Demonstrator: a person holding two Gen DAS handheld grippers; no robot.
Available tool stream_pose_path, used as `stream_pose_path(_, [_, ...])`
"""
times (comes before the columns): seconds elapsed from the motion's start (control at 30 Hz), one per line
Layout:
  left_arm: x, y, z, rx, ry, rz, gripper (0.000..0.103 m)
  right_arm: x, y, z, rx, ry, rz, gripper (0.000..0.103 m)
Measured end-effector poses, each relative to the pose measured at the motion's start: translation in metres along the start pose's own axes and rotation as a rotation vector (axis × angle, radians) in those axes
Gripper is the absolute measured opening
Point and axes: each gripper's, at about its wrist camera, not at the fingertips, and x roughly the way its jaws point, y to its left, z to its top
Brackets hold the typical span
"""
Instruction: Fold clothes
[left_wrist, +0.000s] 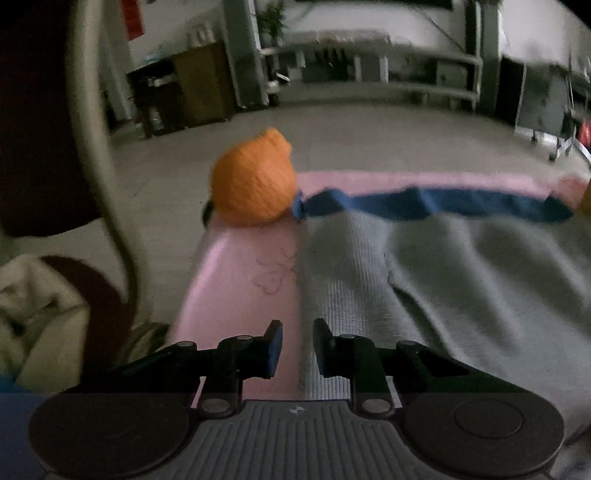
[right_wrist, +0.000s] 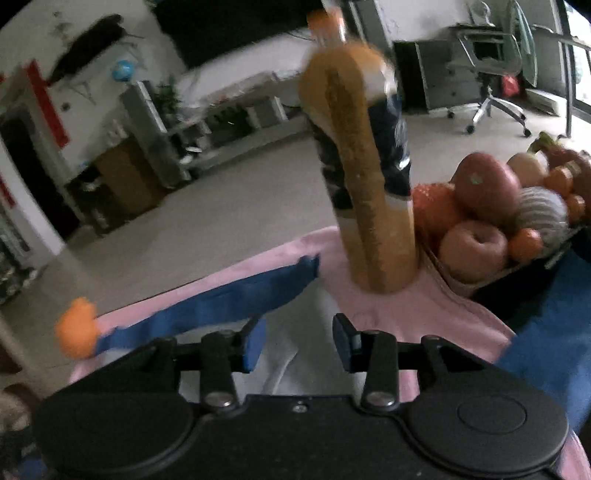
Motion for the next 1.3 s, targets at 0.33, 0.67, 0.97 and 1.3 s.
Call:
stream_pose_path(0.33, [0.024, -0.001, -0.008, 0.076, 0.039, -0.031, 0.022, 0.133, -0.006, 0.021, -0.012, 0.032, -0.106, 0.017])
stream_pose_path(0.67, [0.017, -0.003, -0.010, 0.059, 0.042, -0.039, 0.028, 0.122, 0.038, -0.012, -0.369, -0.088, -0.354, 0.033])
stream_pose_path(0.97, [-0.010, -0.001, -0.015, -0.059, 0.065, -0.120, 0.028, -0.038, -0.022, -0.004, 0.058, -0.007, -0.016, 0.057])
stream_pose_path(1.3, [-0.010, -0.008, -0.038, -0.048, 0.114, -0.064, 0.020, 0.010, -0.074, -0.045, -0.067, 0.114, -0.010, 0.042])
